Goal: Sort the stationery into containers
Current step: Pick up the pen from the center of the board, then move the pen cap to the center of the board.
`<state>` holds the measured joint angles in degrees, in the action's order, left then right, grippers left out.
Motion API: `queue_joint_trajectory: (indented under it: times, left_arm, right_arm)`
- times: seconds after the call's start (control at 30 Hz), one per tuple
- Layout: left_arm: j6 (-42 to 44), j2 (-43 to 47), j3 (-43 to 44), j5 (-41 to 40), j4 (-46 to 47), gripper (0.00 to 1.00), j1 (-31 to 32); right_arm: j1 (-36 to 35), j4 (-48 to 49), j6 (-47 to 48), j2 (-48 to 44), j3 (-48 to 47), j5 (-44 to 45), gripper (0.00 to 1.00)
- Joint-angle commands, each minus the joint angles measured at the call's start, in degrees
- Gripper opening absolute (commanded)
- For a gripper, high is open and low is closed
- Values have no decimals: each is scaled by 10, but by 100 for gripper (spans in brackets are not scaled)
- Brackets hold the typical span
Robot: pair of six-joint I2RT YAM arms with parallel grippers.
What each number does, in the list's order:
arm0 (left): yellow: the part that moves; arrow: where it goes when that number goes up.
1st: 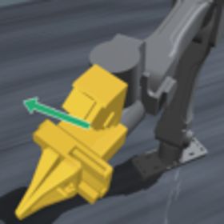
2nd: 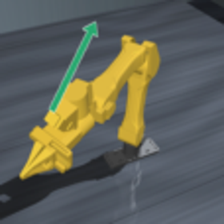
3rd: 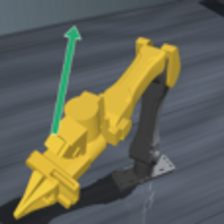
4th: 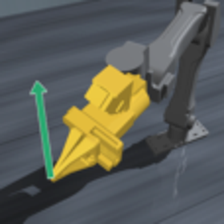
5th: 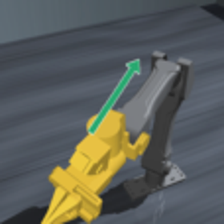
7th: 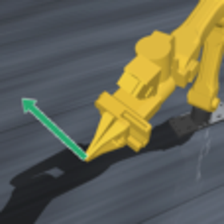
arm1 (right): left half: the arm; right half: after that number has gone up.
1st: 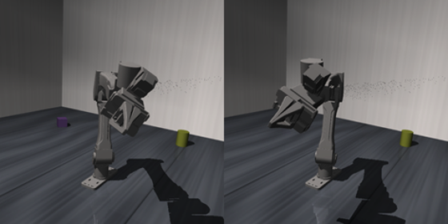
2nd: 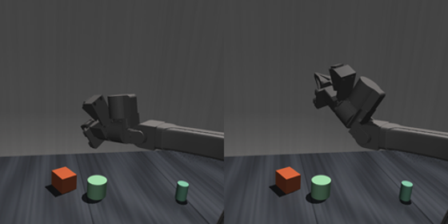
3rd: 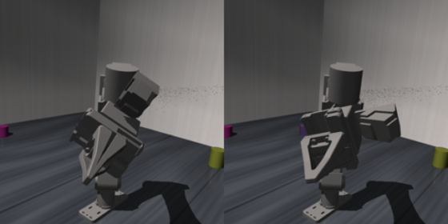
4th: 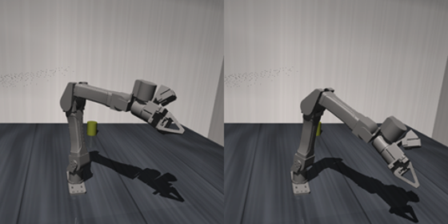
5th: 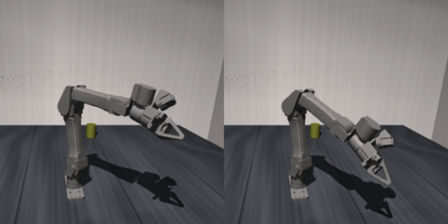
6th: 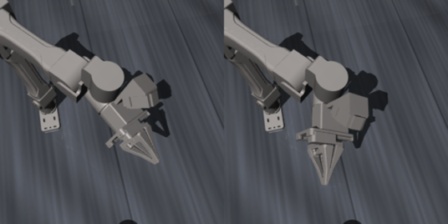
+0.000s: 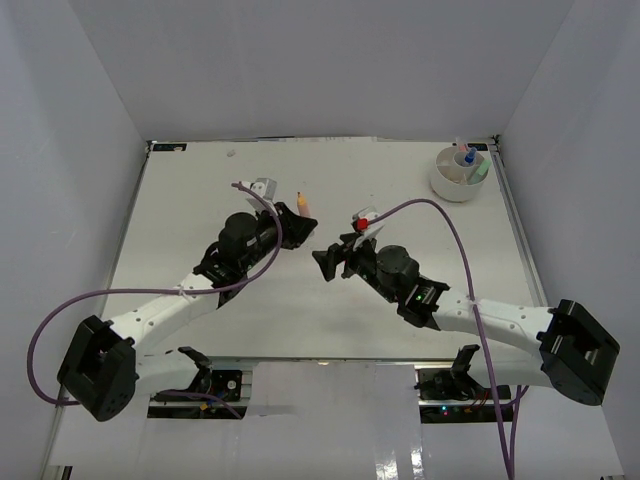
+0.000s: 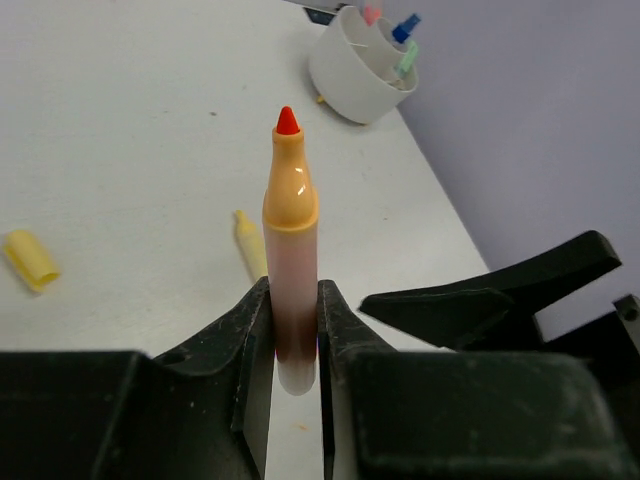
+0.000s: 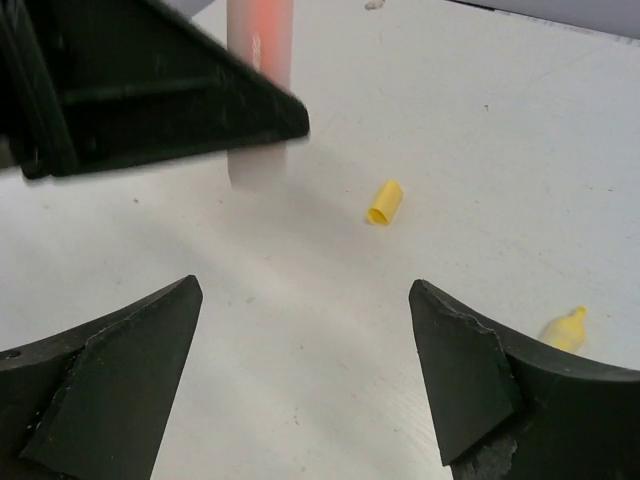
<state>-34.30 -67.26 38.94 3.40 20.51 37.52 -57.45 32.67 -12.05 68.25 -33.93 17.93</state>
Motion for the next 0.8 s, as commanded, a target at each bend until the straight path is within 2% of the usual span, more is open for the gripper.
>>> queue_joint_trajectory:
  times: [0.0, 0.17, 0.33, 0.5, 0.77]
  left_arm:
    - [14, 27, 37, 6, -70, 21, -74]
    - [35, 32, 83, 46, -164, 21, -180]
    - [91, 38, 127, 65, -253, 22, -276]
    - [143, 77, 103, -4, -253, 22, -303]
    - [189, 94, 80, -52, -251, 21, -316]
  right_arm:
    - [-3, -20, 33, 6, -11, 3, 92]
    - [-1, -74, 113, 66, -74, -40, 90]
    - [-1, -87, 146, 176, -169, -121, 91]
    - [-1, -116, 157, 303, -277, -173, 93]
    - [-1, -129, 153, 455, -426, -226, 98]
